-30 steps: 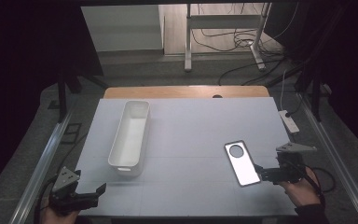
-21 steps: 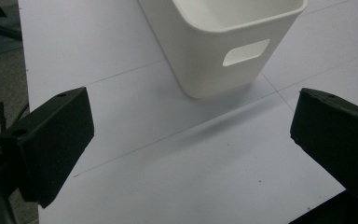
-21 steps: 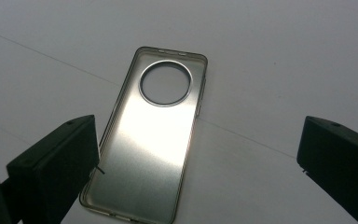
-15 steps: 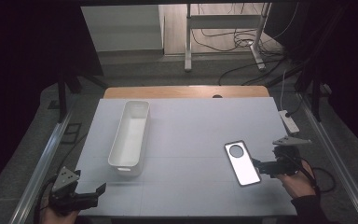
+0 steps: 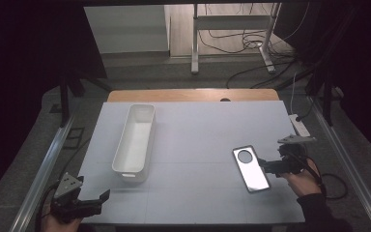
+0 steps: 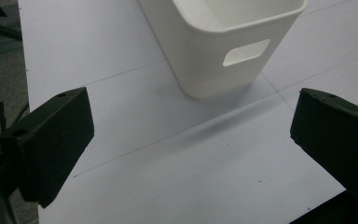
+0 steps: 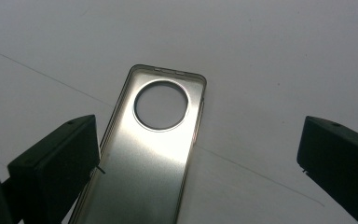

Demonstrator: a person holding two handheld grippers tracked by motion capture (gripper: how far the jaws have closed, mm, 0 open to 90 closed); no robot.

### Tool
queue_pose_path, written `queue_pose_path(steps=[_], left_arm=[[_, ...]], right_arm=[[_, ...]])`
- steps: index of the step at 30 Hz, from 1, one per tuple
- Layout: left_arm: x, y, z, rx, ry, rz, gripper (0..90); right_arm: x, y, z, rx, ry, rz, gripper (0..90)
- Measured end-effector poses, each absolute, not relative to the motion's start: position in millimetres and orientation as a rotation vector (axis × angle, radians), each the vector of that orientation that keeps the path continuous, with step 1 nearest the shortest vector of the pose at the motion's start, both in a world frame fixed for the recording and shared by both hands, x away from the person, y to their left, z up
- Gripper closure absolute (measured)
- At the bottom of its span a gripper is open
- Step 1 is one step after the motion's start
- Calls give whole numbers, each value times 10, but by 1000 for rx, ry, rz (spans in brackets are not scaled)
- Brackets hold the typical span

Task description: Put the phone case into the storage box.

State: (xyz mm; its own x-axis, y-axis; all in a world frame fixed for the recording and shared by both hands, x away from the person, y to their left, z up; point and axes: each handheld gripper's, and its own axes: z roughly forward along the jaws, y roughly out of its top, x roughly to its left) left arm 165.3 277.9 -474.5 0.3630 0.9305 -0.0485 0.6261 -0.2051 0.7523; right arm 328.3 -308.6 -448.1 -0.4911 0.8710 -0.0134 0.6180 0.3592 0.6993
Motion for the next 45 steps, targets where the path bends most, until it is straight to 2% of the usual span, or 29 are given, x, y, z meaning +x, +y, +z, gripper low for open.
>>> queue_pose_path(steps=[31, 45], left_arm=[[1655, 2779, -4745, 1928, 1349, 556, 4], [1655, 2779, -4746, 1928, 1348, 555, 4]], right_arm=[[3617, -2886, -4476, 1288, 2271, 870, 0], [3639, -2880, -4529, 1366, 2265, 835, 0]])
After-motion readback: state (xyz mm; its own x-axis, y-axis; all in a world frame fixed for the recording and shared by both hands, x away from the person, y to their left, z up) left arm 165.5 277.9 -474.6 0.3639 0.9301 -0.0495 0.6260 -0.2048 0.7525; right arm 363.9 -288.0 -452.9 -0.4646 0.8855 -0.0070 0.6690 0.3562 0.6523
